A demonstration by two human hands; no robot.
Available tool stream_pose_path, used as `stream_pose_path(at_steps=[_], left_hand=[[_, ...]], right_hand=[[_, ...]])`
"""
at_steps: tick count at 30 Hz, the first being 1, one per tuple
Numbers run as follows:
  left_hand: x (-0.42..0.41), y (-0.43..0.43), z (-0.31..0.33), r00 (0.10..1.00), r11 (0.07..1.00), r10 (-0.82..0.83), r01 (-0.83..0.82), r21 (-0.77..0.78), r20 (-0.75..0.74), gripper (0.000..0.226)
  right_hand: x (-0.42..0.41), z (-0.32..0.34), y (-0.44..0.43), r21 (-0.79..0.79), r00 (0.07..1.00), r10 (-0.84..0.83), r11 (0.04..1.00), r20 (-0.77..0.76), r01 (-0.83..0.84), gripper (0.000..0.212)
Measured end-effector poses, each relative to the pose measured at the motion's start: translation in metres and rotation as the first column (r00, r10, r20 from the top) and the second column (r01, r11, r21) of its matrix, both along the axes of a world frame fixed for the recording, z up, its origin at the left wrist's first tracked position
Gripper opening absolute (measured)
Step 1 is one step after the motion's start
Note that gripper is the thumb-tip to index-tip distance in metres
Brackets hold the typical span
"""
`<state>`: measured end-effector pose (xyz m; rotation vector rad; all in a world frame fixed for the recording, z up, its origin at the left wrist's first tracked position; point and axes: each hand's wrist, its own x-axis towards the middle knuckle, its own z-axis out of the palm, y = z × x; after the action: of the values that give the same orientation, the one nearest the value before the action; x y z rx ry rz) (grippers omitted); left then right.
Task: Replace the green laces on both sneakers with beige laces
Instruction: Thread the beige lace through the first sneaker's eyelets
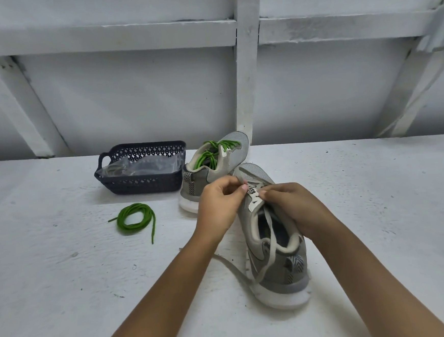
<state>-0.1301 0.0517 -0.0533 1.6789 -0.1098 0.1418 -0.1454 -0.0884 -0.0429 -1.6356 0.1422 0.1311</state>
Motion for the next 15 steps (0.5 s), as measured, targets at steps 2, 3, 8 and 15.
stream_pose_path(at_steps=[2, 3, 8, 15], left_hand=[[0.0011, -0.0008, -0.0006, 1.0, 1.0, 0.002, -0.002, -0.004, 0.002, 0.02], [0.0015, -0.0012, -0.0008, 1.0, 1.0, -0.001, 0.001, -0.013, 0.0, 0.02], [0.0026, -0.0026, -0.0016, 1.0, 0.999, 0.0, -0.001, -0.045, -0.02, 0.022], [0.0057, -0.0031, -0.0024, 1.0, 0.999, -0.016, 0.015, 0.031, 0.002, 0.011]], right_hand=[[-0.0003, -0.0004, 0.0005, 0.008, 1.0, -0.006, 1.0, 0.001, 0.006, 0.019], [-0.0008, -0.0001, 0.0008, 0.012, 1.0, -0.007, 1.0, 0.002, 0.007, 0.019], [-0.0027, 0.0025, 0.0031, 0.024, 1.0, -0.021, 0.999, -0.001, 0.021, 0.017], [-0.0043, 0.0035, 0.002, 0.0, 1.0, -0.017, 1.0, -0.001, 0.017, 0.015]])
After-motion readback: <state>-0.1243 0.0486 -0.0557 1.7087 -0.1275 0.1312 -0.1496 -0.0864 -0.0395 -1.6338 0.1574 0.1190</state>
